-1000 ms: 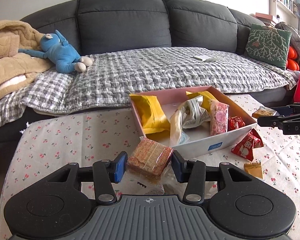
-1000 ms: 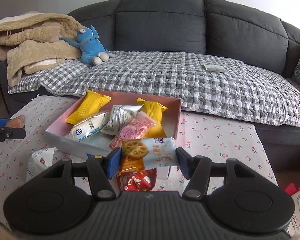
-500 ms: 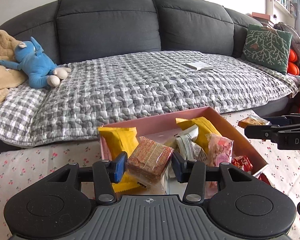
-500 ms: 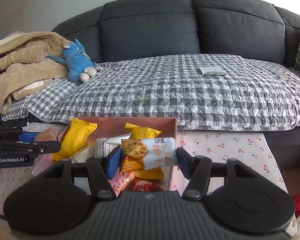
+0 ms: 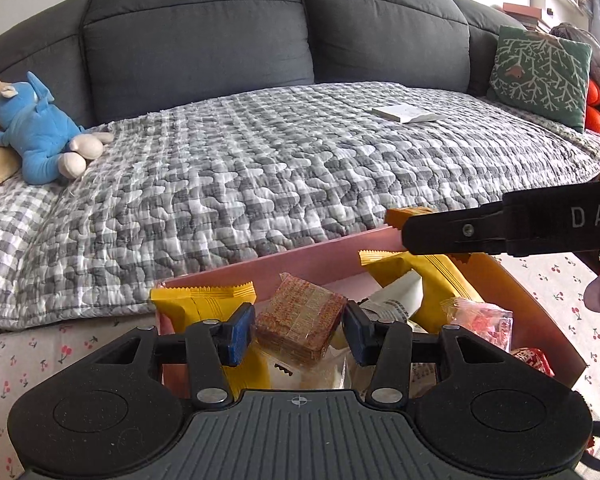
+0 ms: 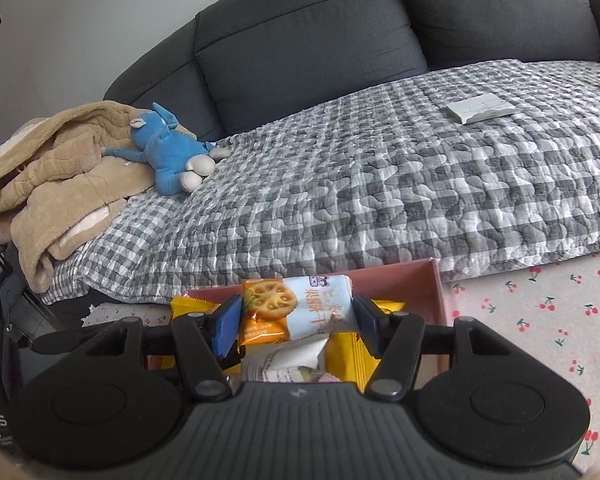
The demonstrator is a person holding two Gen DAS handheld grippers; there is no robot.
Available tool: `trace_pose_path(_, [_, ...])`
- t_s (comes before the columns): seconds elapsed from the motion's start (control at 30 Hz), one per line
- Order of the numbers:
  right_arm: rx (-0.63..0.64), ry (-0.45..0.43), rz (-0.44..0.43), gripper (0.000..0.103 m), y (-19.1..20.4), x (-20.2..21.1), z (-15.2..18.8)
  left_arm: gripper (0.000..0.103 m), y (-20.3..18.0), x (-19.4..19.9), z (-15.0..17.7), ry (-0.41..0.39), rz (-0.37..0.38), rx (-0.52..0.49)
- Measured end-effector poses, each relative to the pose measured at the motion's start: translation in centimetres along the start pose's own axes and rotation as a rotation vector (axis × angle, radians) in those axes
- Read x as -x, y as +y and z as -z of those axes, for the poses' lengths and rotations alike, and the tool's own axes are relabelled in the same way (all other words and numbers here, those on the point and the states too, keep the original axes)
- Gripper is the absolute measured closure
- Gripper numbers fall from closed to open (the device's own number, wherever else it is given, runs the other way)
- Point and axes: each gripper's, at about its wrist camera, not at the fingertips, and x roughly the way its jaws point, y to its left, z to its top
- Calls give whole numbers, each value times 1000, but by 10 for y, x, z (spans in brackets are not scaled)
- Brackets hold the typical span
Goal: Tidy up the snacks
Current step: 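Carry the cracker and biscuit packet into the pink box and open both tools, then move both tools back over the remaining snacks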
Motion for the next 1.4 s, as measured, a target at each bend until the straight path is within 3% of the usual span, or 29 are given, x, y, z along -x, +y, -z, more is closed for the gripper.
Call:
trace_pose_path(0.13, [6,5,-11,40,6,-10,-1,54,1,-1,0,-9,7,-14])
trace_pose_path(0.2, [-11,-5,-11,31,6,-11,-2,46,1,-1,0,-14,-3,-28])
trace_pose_path(0.43, [-22,2,13,23,2,-6,-3,32,3,5,1,-16,13,-29])
trace_pose_path(1.07, [67,-5,99,10,7,68,20,16,-10,62,27,19,3,-30])
trace_pose_path(1.4, [108,6,103,1,18,103,54,5,-14,108,61,44,-8,-39])
